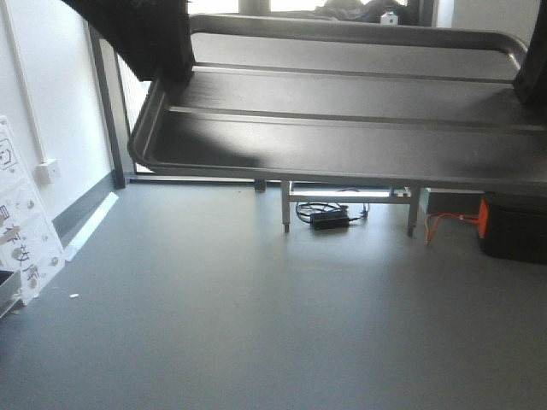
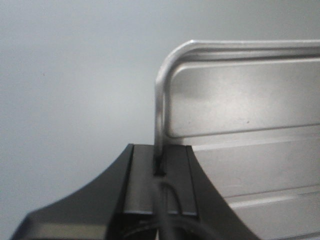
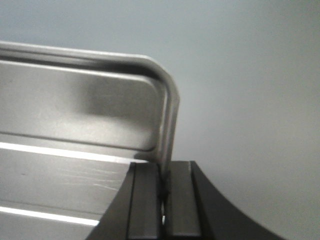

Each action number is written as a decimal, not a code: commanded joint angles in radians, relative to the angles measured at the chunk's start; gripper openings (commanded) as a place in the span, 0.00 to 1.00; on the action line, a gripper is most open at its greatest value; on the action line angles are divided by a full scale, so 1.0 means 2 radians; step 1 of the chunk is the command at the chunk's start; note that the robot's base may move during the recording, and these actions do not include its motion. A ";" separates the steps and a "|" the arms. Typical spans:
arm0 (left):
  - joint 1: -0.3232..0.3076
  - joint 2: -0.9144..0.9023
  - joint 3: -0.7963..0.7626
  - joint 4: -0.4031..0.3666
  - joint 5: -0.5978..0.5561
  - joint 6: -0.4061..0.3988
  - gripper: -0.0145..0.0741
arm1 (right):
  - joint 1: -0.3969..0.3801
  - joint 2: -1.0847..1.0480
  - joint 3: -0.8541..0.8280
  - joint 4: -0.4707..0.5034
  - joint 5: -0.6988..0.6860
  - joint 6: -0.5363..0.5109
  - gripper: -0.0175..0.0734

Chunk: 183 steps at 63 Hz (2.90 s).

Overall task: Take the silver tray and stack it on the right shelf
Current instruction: 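Hold the silver tray level with both grippers while the base drives, then carry the tray with both grippers over the larger grey-blue tray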

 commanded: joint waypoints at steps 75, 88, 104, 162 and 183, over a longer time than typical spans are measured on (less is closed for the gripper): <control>0.000 -0.021 -0.018 0.019 -0.008 0.002 0.06 | -0.001 -0.012 -0.018 -0.016 -0.015 -0.010 0.25; 0.000 -0.021 -0.018 0.019 -0.008 0.002 0.06 | -0.001 -0.012 -0.018 -0.016 -0.015 -0.010 0.25; 0.000 -0.021 -0.018 0.019 -0.009 0.002 0.06 | -0.001 -0.012 -0.018 -0.016 -0.015 -0.010 0.25; 0.000 -0.021 -0.018 0.019 -0.009 0.002 0.06 | -0.001 -0.012 -0.018 -0.016 -0.015 -0.010 0.25; 0.000 -0.021 -0.018 0.019 -0.009 0.002 0.06 | -0.001 -0.012 -0.018 -0.016 -0.015 -0.010 0.25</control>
